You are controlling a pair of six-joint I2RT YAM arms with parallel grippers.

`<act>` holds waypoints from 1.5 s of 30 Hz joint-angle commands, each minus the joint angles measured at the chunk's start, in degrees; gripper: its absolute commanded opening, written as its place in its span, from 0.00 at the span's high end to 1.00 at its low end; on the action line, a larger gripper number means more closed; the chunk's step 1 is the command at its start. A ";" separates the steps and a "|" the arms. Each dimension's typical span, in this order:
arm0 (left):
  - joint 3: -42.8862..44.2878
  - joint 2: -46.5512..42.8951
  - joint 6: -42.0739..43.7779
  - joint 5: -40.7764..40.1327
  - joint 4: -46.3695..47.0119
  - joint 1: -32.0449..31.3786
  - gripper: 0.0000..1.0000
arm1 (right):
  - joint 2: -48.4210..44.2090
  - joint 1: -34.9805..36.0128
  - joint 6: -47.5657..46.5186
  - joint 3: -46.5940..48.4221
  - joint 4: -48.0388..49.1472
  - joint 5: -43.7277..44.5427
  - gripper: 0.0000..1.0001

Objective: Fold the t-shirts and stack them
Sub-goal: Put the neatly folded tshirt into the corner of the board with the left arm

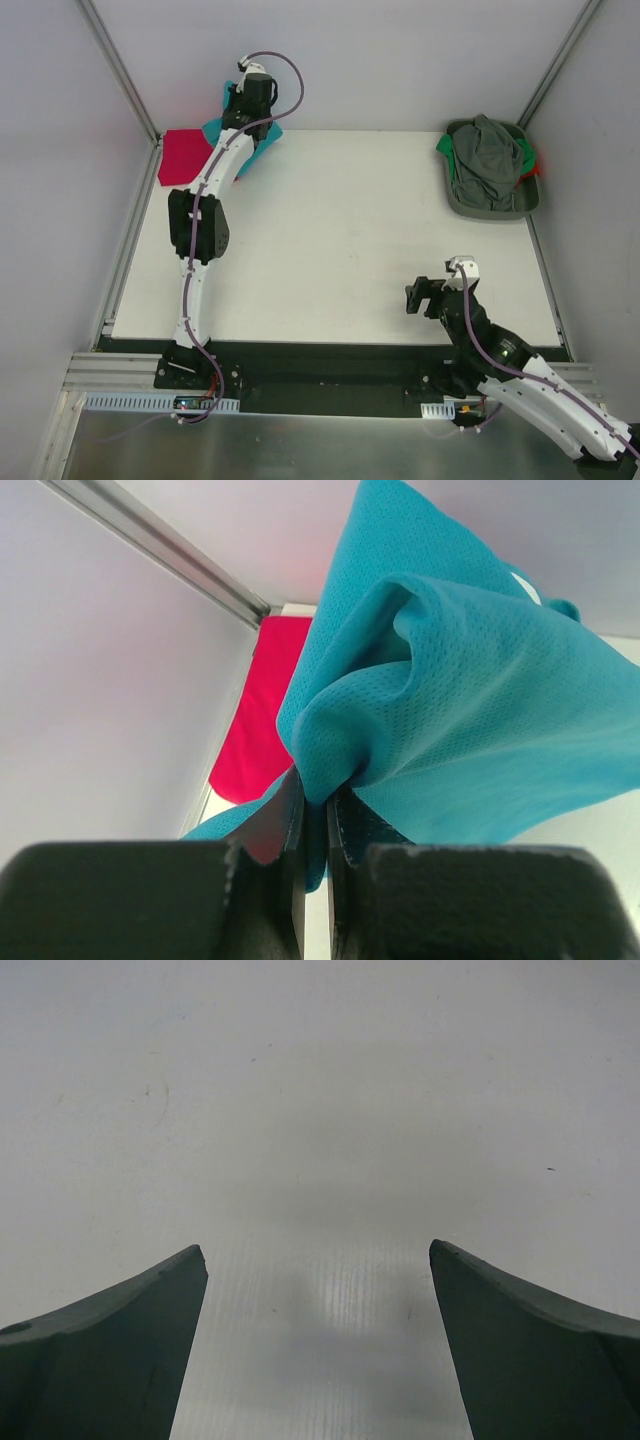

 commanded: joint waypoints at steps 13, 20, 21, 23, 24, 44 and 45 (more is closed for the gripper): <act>-0.06 -0.80 -3.15 -1.07 1.88 6.26 1.00 | 4.36 0.03 2.79 0.53 2.30 4.57 0.04; 0.90 2.01 -3.32 0.78 1.80 8.54 1.00 | 1.29 0.03 4.11 -0.52 1.95 9.06 0.04; 0.90 2.36 -3.41 1.74 1.88 8.98 1.00 | 0.76 0.12 4.11 -0.70 2.03 9.41 0.04; 0.99 2.97 -3.76 4.20 1.88 9.68 1.00 | -0.29 0.03 4.11 -0.96 2.03 10.03 0.04; 1.43 3.41 -3.67 4.73 1.89 9.86 1.00 | -0.65 0.03 4.11 -1.14 1.95 10.21 0.04; 2.92 8.51 -7.45 5.97 2.67 14.43 0.96 | -1.00 0.12 2.44 -0.52 3.53 13.02 0.04; 3.36 8.78 -7.54 5.19 2.50 14.43 0.96 | -1.00 0.03 2.18 -0.17 3.53 13.11 0.04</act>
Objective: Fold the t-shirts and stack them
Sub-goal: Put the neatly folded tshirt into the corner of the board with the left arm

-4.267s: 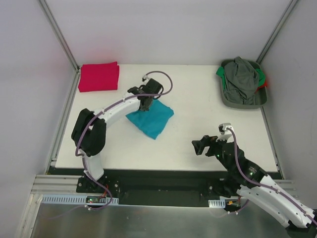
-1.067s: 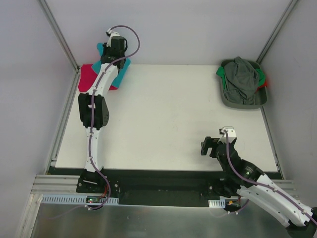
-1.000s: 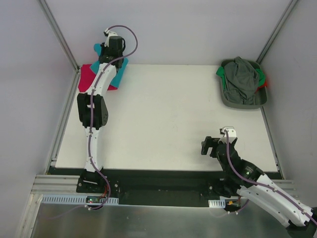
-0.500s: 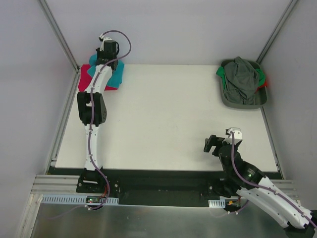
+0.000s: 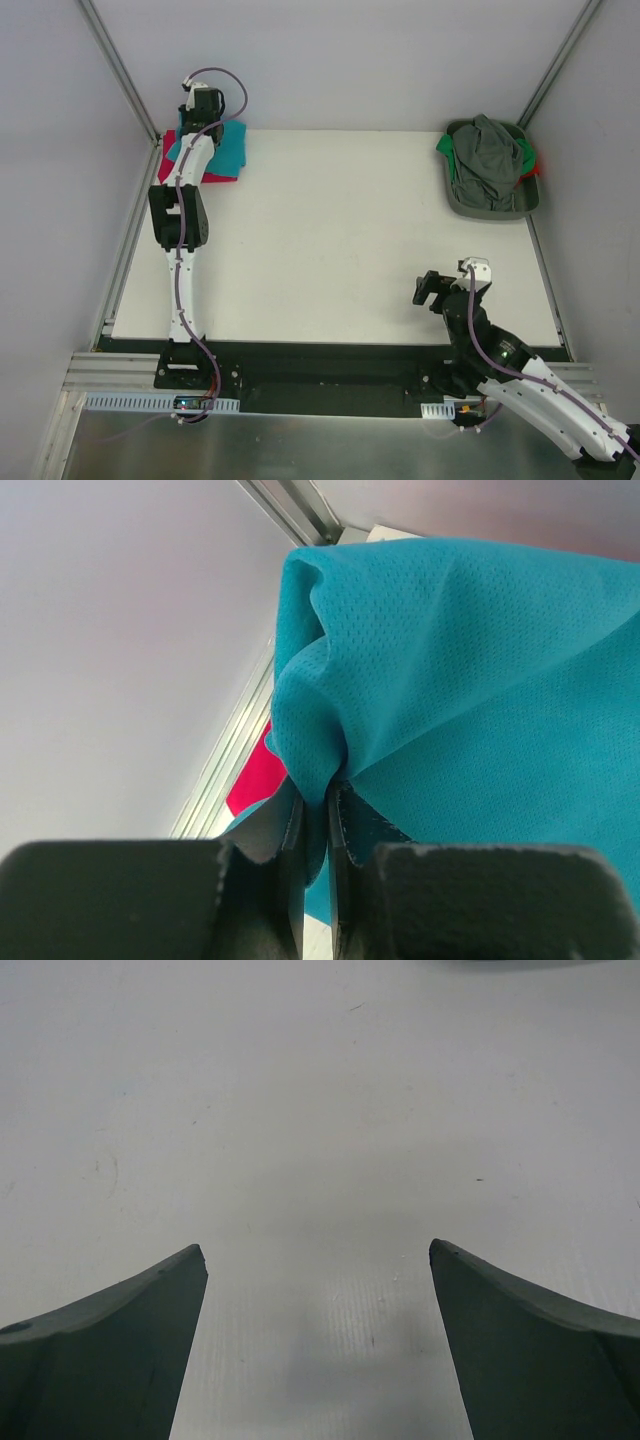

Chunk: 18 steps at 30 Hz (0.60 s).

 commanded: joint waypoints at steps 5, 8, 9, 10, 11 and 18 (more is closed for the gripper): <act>0.35 -1.78 -1.99 -1.12 2.39 -0.19 0.63 | -0.04 0.03 -2.64 2.24 1.56 1.06 0.04; -2.02 -3.53 -1.99 -1.30 2.13 -0.19 0.22 | 0.05 0.03 -2.73 2.76 0.60 0.44 0.04; -3.08 -4.58 -2.51 -0.69 1.43 -0.19 0.01 | 0.05 0.12 -2.73 2.94 0.33 0.18 0.04; -4.22 -6.07 -3.30 0.45 0.64 -0.19 0.01 | -0.13 0.03 -2.99 3.03 0.33 -0.08 0.04; -5.62 -7.74 -4.70 1.51 -0.24 -0.19 0.01 | -0.13 0.03 -3.43 3.03 0.59 0.00 0.04; -17.56 -28.20 -23.05 23.62 -7.89 -1.07 0.01 | 2.07 0.03 -2.91 2.86 1.56 -0.35 0.04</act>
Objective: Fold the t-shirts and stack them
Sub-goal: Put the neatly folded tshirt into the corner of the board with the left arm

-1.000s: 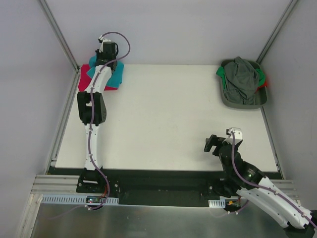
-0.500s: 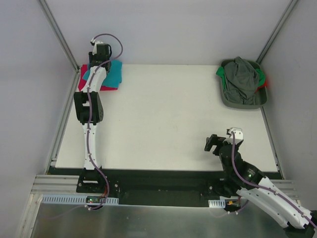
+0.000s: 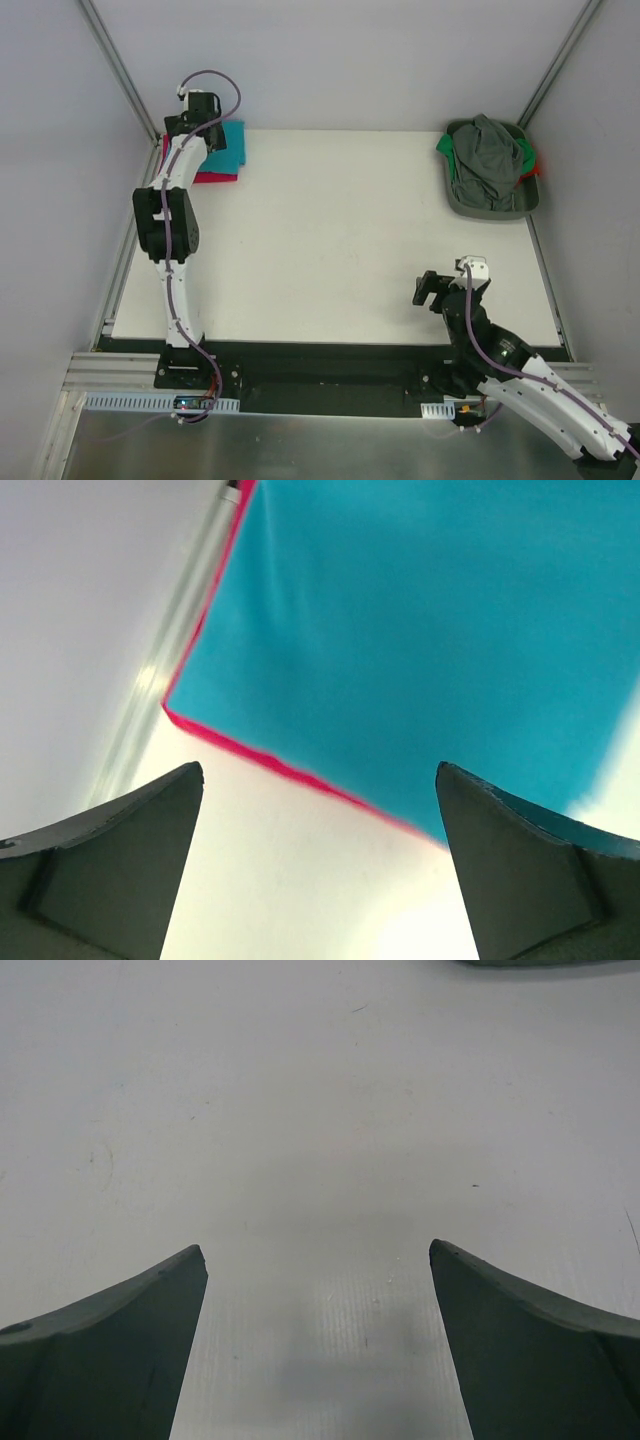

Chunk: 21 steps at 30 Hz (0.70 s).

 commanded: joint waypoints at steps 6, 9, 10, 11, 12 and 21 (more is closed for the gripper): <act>-25.93 -39.02 -25.01 24.86 -2.91 -5.69 0.01 | 3.41 0.03 1.74 1.34 1.45 -0.85 0.04; -43.76 -50.97 -28.53 20.82 -1.86 -12.70 0.01 | 3.85 -0.06 2.79 1.43 0.75 -2.16 0.04; -49.39 -55.36 -27.32 19.33 -0.55 -16.22 0.01 | 3.77 0.03 3.06 1.95 -0.30 -3.13 0.04; -56.41 -59.49 -24.44 17.75 2.34 -20.08 0.01 | 3.50 -0.06 3.32 2.65 -1.87 -3.49 0.04; -63.96 -64.93 -23.45 13.38 5.41 -24.99 0.01 | 3.15 0.03 3.84 2.92 -2.76 -3.14 0.04; -103.84 -121.53 -32.04 17.31 6.44 -31.19 0.01 | -1.42 -0.06 5.78 1.08 -2.59 -1.91 0.04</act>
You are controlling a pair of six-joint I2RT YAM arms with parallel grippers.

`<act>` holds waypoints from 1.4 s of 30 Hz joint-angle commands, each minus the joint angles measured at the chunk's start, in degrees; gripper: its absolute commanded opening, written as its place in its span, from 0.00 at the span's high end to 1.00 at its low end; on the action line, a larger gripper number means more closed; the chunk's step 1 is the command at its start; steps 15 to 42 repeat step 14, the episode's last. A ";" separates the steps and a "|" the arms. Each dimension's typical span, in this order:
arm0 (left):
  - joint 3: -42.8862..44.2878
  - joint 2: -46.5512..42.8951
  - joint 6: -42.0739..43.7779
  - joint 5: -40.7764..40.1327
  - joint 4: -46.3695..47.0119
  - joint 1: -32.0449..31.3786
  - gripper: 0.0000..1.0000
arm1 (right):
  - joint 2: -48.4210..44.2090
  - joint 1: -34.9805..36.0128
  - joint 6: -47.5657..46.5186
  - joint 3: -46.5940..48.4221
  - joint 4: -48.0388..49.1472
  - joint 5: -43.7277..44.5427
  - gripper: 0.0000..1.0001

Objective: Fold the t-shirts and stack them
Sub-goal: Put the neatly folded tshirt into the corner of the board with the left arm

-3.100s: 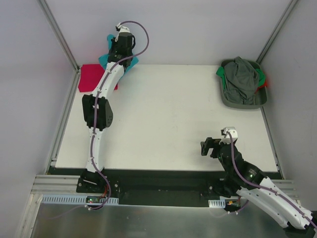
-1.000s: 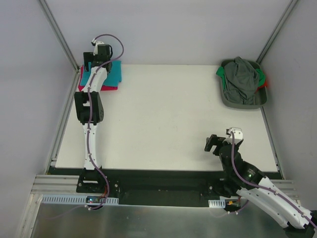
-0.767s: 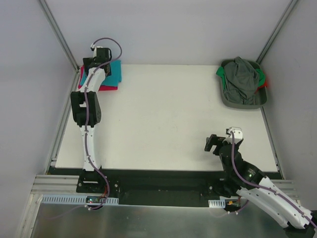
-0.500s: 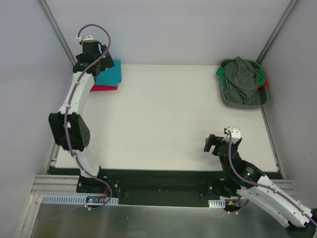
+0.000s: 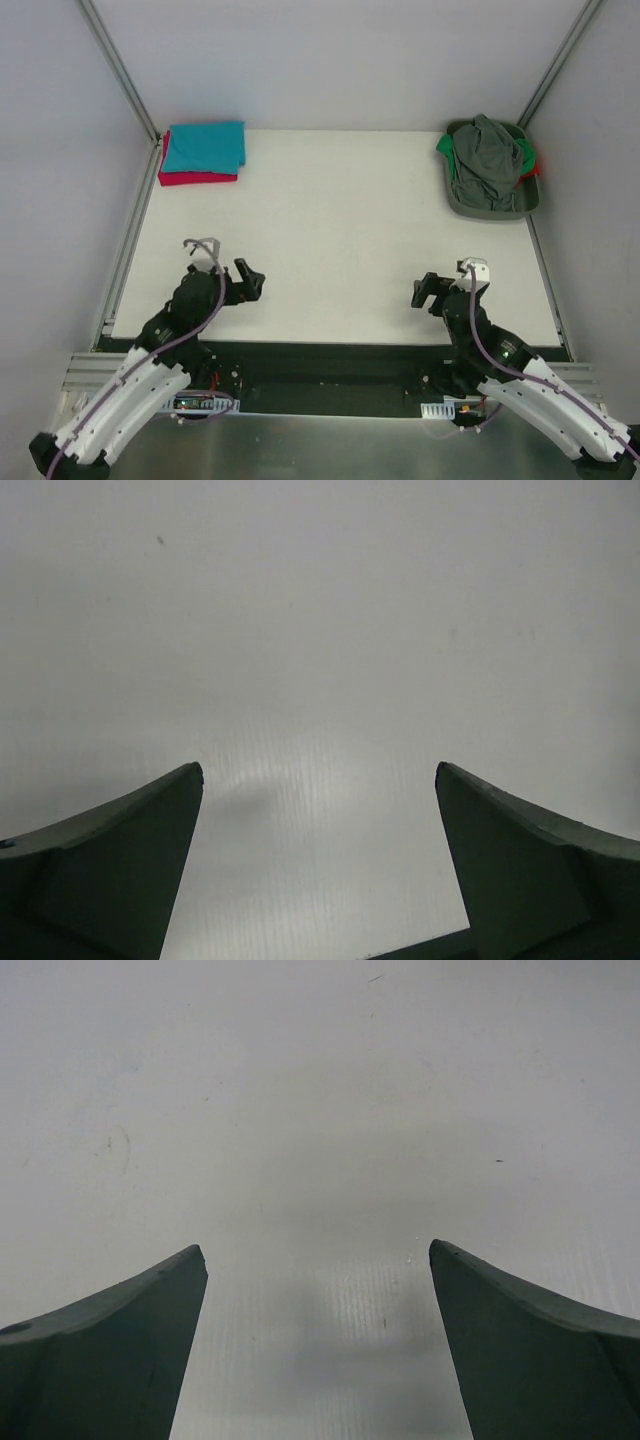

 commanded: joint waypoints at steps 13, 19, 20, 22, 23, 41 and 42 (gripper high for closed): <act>-2.54 -19.63 -4.28 -9.74 -5.93 0.48 0.01 | -1.57 0.03 3.34 0.95 -1.29 3.17 0.04; -1.66 -17.43 -4.28 -9.83 -5.93 0.48 0.01 | -1.57 0.03 3.26 1.03 -1.38 3.52 0.04; -1.66 -17.43 -4.28 -9.83 -5.93 0.48 0.01 | -1.57 0.03 3.26 1.03 -1.38 3.52 0.04; -1.66 -17.43 -4.28 -9.83 -5.93 0.48 0.01 | -1.57 0.03 3.26 1.03 -1.38 3.52 0.04; -1.66 -17.43 -4.28 -9.83 -5.93 0.48 0.01 | -1.57 0.03 3.26 1.03 -1.38 3.52 0.04; -1.66 -17.43 -4.28 -9.83 -5.93 0.48 0.01 | -1.57 0.03 3.26 1.03 -1.38 3.52 0.04; -1.66 -17.43 -4.28 -9.83 -5.93 0.48 0.01 | -1.57 0.03 3.26 1.03 -1.38 3.52 0.04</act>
